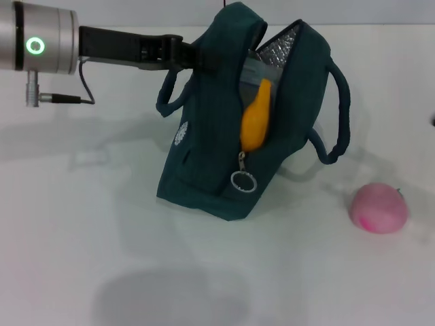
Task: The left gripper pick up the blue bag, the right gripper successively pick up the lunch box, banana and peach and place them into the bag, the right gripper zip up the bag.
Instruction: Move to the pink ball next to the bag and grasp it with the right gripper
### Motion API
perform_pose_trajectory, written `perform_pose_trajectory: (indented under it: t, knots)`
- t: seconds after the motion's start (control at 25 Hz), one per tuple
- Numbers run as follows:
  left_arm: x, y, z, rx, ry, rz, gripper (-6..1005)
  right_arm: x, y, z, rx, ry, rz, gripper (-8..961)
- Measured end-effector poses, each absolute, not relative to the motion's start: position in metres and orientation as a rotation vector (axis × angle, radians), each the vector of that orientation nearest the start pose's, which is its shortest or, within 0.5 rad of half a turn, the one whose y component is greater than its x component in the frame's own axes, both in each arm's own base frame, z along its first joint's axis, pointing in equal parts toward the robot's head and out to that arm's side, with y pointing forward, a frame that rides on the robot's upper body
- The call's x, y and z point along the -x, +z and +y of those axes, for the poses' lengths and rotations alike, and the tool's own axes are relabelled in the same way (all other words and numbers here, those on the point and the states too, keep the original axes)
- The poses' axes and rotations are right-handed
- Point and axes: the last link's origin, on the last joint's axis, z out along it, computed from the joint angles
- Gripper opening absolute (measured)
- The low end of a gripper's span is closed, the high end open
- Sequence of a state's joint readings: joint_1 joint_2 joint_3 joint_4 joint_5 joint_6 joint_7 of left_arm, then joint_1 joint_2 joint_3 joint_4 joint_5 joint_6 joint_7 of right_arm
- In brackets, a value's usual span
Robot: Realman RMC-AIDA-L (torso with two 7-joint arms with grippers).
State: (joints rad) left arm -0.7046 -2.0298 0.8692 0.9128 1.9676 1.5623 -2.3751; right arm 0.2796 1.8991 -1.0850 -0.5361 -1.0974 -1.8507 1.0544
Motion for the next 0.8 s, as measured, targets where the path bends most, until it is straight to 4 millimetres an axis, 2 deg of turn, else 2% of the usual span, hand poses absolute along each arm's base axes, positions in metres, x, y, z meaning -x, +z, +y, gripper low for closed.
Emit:
perform_pose_trajectory:
  t: [0.2,0.32,0.48,0.56,0.68,0.8]
  knots:
    - [0.171,0.038,0.387,2.639,-0.674,-1.411,53,-0.306,0.094,0.255,2.457,1.074,0.330,784]
    - [0.170,0.038,0.388,2.639,-0.676,-1.404,53,-0.309,0.103,0.250,2.499,0.939,0.423,783]
    - [0.169,0.037,0.389,2.639,-0.675,-1.408,53,-0.288,0.113,0.255,2.596,0.637,0.571,783]
    - [0.170,0.037,0.389,2.636,-0.674,-1.413,53,-0.270,0.118,0.260,2.619,0.465,0.654,783]
    - [0.171,0.037,0.390,2.633,-0.673,-1.418,53,-0.234,0.123,0.271,2.664,0.345,0.728,783]
    - [0.172,0.039,0.390,2.624,-0.678,-1.420,53,-0.209,0.117,0.287,2.688,0.172,0.825,784]
